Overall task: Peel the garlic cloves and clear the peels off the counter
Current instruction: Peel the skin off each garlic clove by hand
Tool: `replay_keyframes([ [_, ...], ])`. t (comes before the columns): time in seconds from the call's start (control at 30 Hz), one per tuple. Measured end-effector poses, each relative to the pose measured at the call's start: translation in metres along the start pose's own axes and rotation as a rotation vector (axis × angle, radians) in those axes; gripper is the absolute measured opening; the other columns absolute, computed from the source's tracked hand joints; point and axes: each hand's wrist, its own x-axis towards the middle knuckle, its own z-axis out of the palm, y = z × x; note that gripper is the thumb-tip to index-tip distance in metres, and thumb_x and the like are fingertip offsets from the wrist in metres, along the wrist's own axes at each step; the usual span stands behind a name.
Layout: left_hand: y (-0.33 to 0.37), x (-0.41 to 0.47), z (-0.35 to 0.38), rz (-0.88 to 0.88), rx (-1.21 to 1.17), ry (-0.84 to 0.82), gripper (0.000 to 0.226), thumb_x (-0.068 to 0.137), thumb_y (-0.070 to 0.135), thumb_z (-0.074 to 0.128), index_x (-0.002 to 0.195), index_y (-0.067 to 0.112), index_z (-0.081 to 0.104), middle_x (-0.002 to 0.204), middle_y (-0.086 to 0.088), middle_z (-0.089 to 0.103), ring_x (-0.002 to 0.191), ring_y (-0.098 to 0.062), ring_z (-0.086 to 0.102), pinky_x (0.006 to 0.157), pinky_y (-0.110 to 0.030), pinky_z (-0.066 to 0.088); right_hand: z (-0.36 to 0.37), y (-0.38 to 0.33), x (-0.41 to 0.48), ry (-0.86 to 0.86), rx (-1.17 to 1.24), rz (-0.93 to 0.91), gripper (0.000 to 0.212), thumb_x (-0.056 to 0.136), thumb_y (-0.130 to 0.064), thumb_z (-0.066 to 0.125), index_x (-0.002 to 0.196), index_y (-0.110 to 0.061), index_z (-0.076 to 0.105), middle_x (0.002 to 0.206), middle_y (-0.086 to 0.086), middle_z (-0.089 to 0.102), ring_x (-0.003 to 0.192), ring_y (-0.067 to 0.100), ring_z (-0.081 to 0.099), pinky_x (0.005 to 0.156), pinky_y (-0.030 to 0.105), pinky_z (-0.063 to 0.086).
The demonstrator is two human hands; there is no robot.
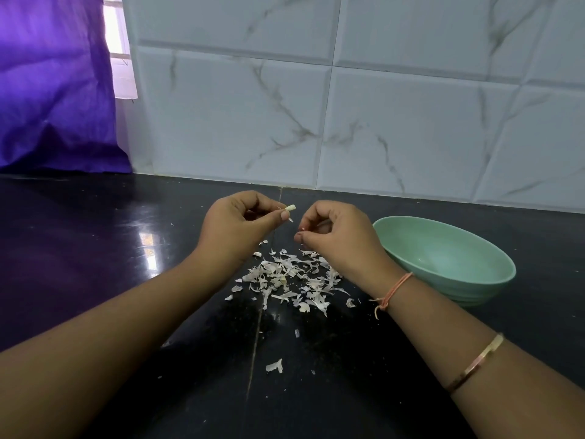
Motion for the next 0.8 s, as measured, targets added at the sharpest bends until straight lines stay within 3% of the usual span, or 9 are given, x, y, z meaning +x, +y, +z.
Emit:
replay_keyframes([
  [0.1, 0.001, -0.001, 0.000, 0.000, -0.003, -0.002, 0.012, 0.075, 0.015, 0.074, 0.068, 0.023, 0.068, 0.077, 0.003, 0.070, 0.056, 0.005, 0.051, 0.053, -0.010, 0.041, -0.001, -0.001, -0.002, 0.019, 0.034, 0.045, 0.027, 0.071, -0.010, 0.078, 0.064, -0.018, 0.053, 0.067, 0.002, 0.066, 0.071, 0.023, 0.068, 0.063, 0.029, 0.052],
  [0.23, 0.001, -0.001, 0.000, 0.005, -0.009, -0.010, 0.012, 0.075, 0.013, 0.074, 0.069, 0.021, 0.068, 0.076, 0.011, 0.070, 0.060, 0.006, 0.056, 0.056, -0.009, 0.044, -0.003, -0.006, -0.005, 0.042, 0.053, 0.040, 0.028, 0.072, -0.029, 0.078, 0.072, -0.011, 0.058, 0.067, 0.003, 0.065, 0.063, 0.018, 0.064, 0.058, 0.026, 0.049],
  [0.33, 0.001, -0.001, 0.000, -0.002, -0.009, 0.000, 0.012, 0.075, 0.013, 0.074, 0.069, 0.022, 0.068, 0.079, 0.007, 0.071, 0.065, 0.002, 0.057, 0.060, -0.012, 0.047, -0.001, -0.003, -0.003, -0.016, 0.010, 0.042, 0.011, 0.082, -0.017, 0.069, 0.072, -0.016, 0.065, 0.064, -0.005, 0.065, 0.065, 0.014, 0.066, 0.070, 0.031, 0.056],
  [0.43, 0.001, -0.001, 0.000, -0.006, 0.001, -0.001, 0.011, 0.075, 0.014, 0.074, 0.070, 0.021, 0.068, 0.082, 0.004, 0.072, 0.066, 0.000, 0.057, 0.059, -0.013, 0.046, -0.002, -0.004, -0.003, -0.026, 0.018, 0.075, 0.011, 0.080, -0.013, 0.071, 0.070, -0.012, 0.066, 0.060, -0.001, 0.066, 0.056, 0.012, 0.067, 0.066, 0.036, 0.058],
  [0.5, 0.002, -0.001, -0.001, 0.001, 0.010, -0.005, 0.010, 0.075, 0.014, 0.074, 0.071, 0.021, 0.068, 0.082, 0.003, 0.071, 0.064, 0.001, 0.056, 0.058, -0.011, 0.046, -0.003, -0.006, -0.003, 0.014, -0.060, 0.034, 0.017, 0.076, -0.021, 0.075, 0.069, -0.011, 0.063, 0.068, 0.002, 0.067, 0.065, 0.016, 0.066, 0.066, 0.030, 0.054],
  [0.57, 0.003, -0.002, -0.001, 0.001, 0.024, -0.003, 0.010, 0.075, 0.014, 0.074, 0.071, 0.020, 0.068, 0.082, 0.002, 0.071, 0.067, -0.001, 0.058, 0.059, -0.013, 0.047, -0.002, -0.006, -0.002, 0.032, -0.082, 0.002, 0.012, 0.080, -0.014, 0.070, 0.072, -0.015, 0.060, 0.085, 0.002, 0.066, 0.073, 0.014, 0.064, 0.066, 0.022, 0.049],
  [0.6, 0.003, -0.003, 0.000, 0.000, 0.031, -0.003, 0.009, 0.075, 0.013, 0.074, 0.071, 0.019, 0.068, 0.082, 0.001, 0.071, 0.068, -0.003, 0.058, 0.061, -0.015, 0.048, 0.000, -0.006, -0.002, 0.028, -0.041, 0.006, 0.012, 0.084, -0.008, 0.063, 0.078, -0.017, 0.060, 0.091, 0.002, 0.064, 0.074, 0.011, 0.065, 0.067, 0.018, 0.050],
  [0.67, 0.004, -0.003, 0.000, 0.001, 0.046, -0.002, 0.009, 0.075, 0.013, 0.074, 0.072, 0.019, 0.068, 0.081, -0.003, 0.071, 0.069, -0.006, 0.058, 0.063, -0.017, 0.048, 0.003, -0.007, -0.004, 0.032, 0.124, 0.055, 0.017, 0.091, -0.004, 0.051, 0.087, -0.017, 0.061, 0.088, 0.001, 0.066, 0.071, 0.009, 0.068, 0.070, 0.025, 0.057],
  [0.8, 0.005, -0.004, 0.001, 0.008, 0.053, -0.015, 0.007, 0.075, 0.014, 0.074, 0.073, 0.017, 0.068, 0.080, -0.003, 0.071, 0.069, -0.007, 0.059, 0.066, -0.019, 0.049, 0.002, -0.012, -0.005, 0.072, 0.357, 0.070, 0.009, 0.091, -0.014, 0.057, 0.084, -0.014, 0.063, 0.076, 0.004, 0.068, 0.067, 0.011, 0.067, 0.068, 0.032, 0.059],
])
